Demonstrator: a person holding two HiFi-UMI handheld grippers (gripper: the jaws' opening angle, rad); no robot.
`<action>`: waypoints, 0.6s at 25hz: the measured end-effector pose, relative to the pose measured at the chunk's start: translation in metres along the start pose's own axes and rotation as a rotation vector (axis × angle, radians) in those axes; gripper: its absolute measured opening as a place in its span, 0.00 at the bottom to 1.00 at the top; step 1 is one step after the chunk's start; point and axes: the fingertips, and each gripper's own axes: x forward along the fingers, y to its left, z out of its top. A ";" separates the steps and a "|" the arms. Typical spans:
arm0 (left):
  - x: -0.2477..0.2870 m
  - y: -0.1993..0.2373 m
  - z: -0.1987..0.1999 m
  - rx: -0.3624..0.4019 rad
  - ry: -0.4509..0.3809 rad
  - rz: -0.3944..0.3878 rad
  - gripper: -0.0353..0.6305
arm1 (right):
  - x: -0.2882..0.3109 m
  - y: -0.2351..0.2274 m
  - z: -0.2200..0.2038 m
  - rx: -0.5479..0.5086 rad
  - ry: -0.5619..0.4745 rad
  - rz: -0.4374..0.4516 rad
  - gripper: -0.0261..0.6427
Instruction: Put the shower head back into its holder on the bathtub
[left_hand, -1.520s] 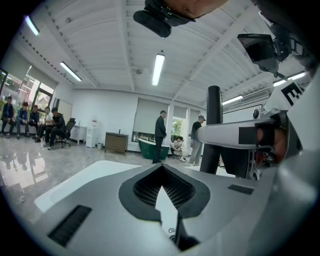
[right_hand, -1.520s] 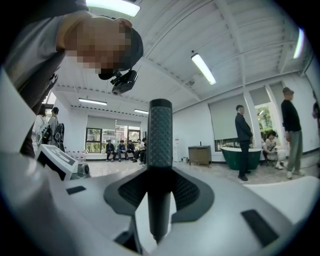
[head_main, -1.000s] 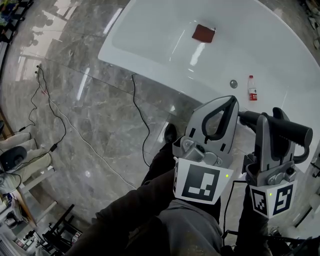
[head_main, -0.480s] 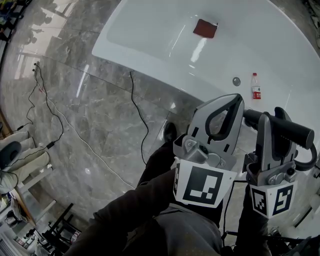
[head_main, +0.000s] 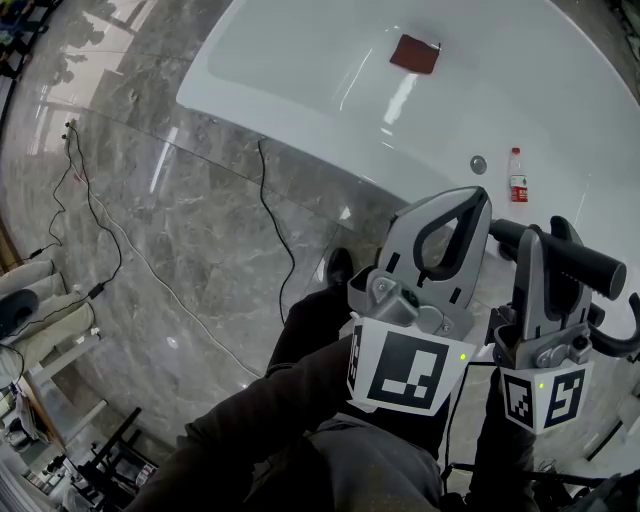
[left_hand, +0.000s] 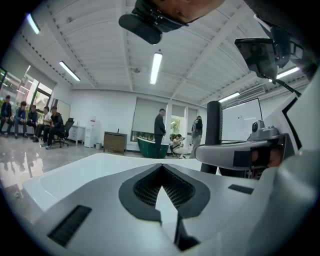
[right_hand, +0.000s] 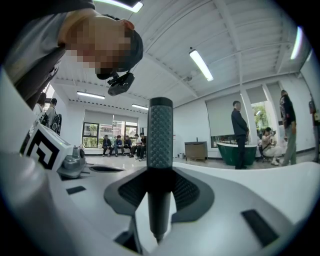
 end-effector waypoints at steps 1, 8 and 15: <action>0.000 0.000 -0.002 0.001 0.000 -0.002 0.06 | 0.000 0.000 -0.003 0.000 0.000 -0.001 0.24; 0.005 0.001 -0.021 0.001 0.008 -0.008 0.06 | 0.002 -0.005 -0.026 0.010 0.010 -0.017 0.24; 0.011 0.003 -0.042 0.003 0.027 -0.018 0.06 | 0.006 -0.009 -0.048 0.019 0.021 -0.028 0.24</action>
